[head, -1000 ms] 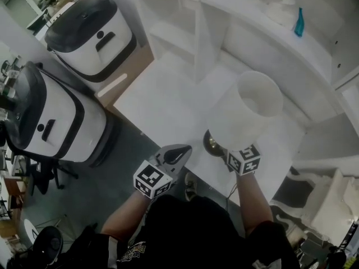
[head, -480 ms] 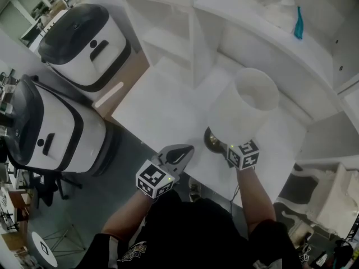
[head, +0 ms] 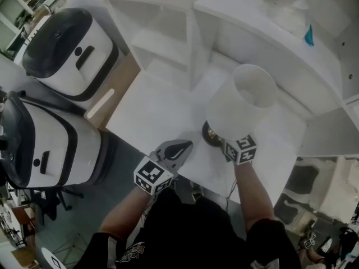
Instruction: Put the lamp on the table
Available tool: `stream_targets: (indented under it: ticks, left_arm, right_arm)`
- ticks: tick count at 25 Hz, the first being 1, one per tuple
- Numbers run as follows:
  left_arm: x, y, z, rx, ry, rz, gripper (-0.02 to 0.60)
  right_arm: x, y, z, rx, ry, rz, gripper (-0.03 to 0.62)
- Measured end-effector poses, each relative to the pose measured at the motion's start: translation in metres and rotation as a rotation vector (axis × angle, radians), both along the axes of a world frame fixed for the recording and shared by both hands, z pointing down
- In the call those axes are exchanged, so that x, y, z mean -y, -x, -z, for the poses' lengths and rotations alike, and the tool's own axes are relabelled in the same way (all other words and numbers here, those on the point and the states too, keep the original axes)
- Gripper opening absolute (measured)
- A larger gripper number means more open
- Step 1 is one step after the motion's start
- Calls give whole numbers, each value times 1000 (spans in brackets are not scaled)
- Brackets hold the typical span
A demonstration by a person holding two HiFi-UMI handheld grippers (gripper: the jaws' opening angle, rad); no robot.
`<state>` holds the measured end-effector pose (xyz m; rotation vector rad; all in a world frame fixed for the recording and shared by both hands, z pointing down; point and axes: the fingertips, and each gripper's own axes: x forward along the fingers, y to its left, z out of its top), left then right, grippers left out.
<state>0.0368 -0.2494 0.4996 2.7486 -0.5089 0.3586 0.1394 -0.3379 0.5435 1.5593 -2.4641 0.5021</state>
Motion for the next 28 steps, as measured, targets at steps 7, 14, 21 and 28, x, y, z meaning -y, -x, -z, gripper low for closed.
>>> stream_targets:
  ticks: [7,14,21,28]
  left_arm:
    - [30,-6,-13,5,-12,-45,8]
    - [49,-16,-23,15,-20,-76,8]
    - [57,-20,-28,26,-25,-93,6]
    - [60,-14,-31,33,-19,-81,8]
  right_arm:
    - [32,-3,-14,-8,1,-21,75]
    - [61,-8,-28,-29,-10,-24,75]
    - [85,-13,-35,-36,-24,-31,75]
    - [101,-13,-42,-49,-24,-32,75]
